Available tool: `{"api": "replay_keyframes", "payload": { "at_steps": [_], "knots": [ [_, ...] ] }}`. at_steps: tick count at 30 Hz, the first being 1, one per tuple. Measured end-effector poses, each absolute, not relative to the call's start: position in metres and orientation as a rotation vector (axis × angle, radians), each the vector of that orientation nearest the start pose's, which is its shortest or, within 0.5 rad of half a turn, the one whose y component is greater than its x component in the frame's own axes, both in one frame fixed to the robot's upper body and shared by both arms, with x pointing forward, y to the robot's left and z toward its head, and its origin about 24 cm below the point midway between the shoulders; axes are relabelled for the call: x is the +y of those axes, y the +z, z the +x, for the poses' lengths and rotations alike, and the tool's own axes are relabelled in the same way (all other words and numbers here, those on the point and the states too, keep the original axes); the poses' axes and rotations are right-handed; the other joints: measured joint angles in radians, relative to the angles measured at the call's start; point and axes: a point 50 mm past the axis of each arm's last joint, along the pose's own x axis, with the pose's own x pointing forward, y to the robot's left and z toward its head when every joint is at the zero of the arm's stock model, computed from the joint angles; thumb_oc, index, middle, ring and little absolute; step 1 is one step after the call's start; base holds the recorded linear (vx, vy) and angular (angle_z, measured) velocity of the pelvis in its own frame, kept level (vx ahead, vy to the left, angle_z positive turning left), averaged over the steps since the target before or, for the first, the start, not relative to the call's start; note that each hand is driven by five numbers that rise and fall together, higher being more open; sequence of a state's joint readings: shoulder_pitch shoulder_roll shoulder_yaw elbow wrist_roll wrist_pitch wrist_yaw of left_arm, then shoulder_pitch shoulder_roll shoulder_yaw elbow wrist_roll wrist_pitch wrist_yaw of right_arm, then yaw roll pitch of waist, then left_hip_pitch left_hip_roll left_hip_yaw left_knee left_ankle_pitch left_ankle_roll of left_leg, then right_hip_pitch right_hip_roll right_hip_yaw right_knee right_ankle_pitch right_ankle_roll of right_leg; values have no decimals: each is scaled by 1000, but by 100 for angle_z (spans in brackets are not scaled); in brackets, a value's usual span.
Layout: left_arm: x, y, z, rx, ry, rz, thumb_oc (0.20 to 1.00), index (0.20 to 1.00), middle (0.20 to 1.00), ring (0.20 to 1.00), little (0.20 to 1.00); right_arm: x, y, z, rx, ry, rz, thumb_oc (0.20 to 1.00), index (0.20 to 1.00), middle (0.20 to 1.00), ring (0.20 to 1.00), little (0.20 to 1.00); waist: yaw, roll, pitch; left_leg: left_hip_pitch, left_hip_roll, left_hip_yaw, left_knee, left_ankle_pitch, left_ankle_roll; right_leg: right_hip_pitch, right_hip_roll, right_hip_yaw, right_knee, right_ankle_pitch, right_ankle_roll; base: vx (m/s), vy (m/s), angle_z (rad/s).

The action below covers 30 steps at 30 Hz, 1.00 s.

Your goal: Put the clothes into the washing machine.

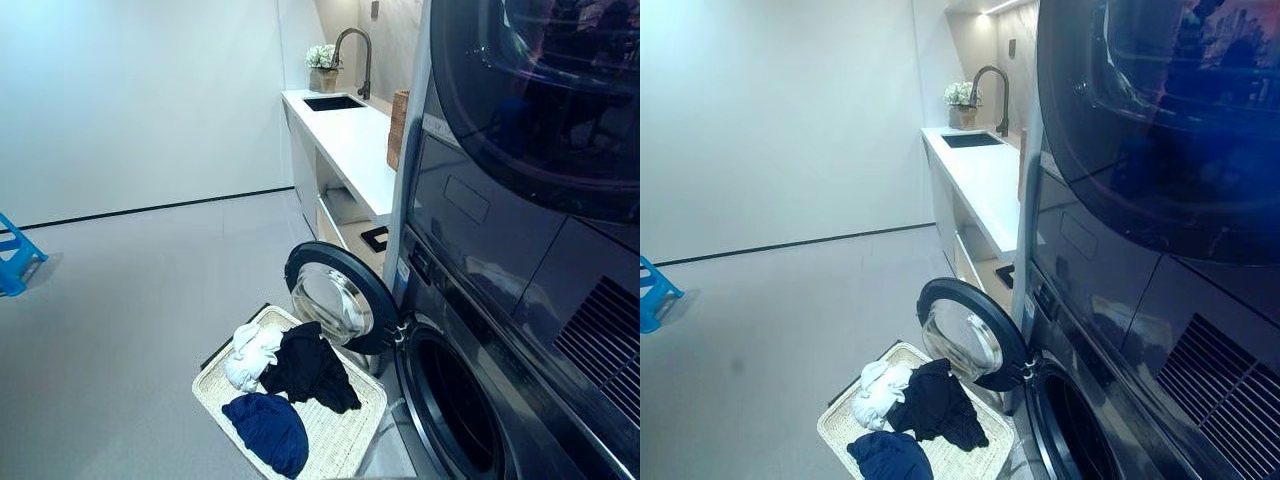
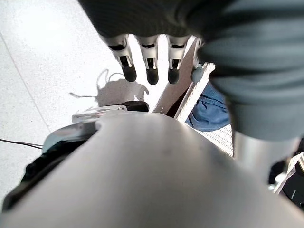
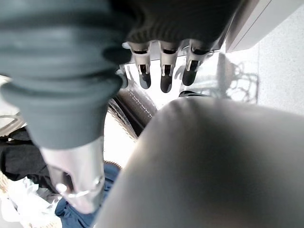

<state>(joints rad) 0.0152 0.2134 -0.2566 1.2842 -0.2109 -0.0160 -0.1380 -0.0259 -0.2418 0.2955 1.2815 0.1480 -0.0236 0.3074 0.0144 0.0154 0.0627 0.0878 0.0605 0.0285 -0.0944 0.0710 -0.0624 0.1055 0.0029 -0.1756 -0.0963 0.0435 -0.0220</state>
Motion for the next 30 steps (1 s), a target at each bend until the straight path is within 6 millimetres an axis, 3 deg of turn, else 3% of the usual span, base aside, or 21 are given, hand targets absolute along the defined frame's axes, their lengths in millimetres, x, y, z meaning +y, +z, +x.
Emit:
{"api": "replay_keyframes", "payload": {
  "at_steps": [11, 15, 19, 24, 28, 29, 30],
  "knots": [
    [215, -166, 90, 1229, 32, 193, 1000, 1000, 1000, 1000, 1000, -212, -163, 96, 1245, 239, -76, 1000, 1000, 1000, 1000, 1000, -1, 0, 69, -58, -8, 6, 6, 6, -1, -61, -2, 4, 5, 6, 10, -9, 14, 0],
    [214, -151, 136, 1039, 131, 193, 1000, 1000, 1000, 1000, 1000, -215, -156, 118, 1183, 244, -95, 1000, 1000, 1000, 1000, 1000, -2, 7, 151, -85, -16, 21, 6, 13, 7, -96, -8, 25, 5, 19, 16, -9, 88, -12],
    [210, -134, 173, 870, 182, 187, 1000, 1000, 1000, 1000, 1000, -217, -153, 128, 1142, 226, -85, 1000, 1000, 1000, 1000, 1000, -9, 13, 190, -105, -24, 23, 7, 15, 11, -126, -14, 37, 7, 23, 21, -63, 83, -9],
    [201, -91, 239, 586, 272, 217, 1000, 1000, 1000, 1000, 1000, -211, -135, 175, 1003, 218, -108, 1000, 1000, 1000, 1000, 1000, -25, 23, 319, -180, -31, 41, 7, 32, 22, -205, -15, 61, 6, 61, 22, -32, 59, -10],
    [202, -64, 270, 441, 370, 326, 1000, 1000, 1000, 1000, 1000, -206, -126, 196, 937, 240, -131, 1000, 1000, 1000, 1000, 1000, -28, 14, 380, -206, -33, 54, 7, 34, 25, -237, -16, 75, 6, 69, 22, -26, 8, -12],
    [202, -64, 270, 441, 370, 326, 1000, 1000, 1000, 1000, 1000, -206, -126, 196, 937, 240, -131, 1000, 1000, 1000, 1000, 1000, -28, 14, 380, -206, -33, 54, 7, 34, 25, -237, -16, 75, 6, 69, 22, -12, -5, -6],
    [207, -38, 291, 307, 425, 463, 1000, 1000, 1000, 1000, 1000, -198, -119, 211, 889, 259, -140, 1000, 1000, 1000, 1000, 1000, -29, -11, 416, -251, -30, 57, 18, 34, 24, -280, -14, 81, 7, 76, 19, -61, 10, -6]
  ]
}}
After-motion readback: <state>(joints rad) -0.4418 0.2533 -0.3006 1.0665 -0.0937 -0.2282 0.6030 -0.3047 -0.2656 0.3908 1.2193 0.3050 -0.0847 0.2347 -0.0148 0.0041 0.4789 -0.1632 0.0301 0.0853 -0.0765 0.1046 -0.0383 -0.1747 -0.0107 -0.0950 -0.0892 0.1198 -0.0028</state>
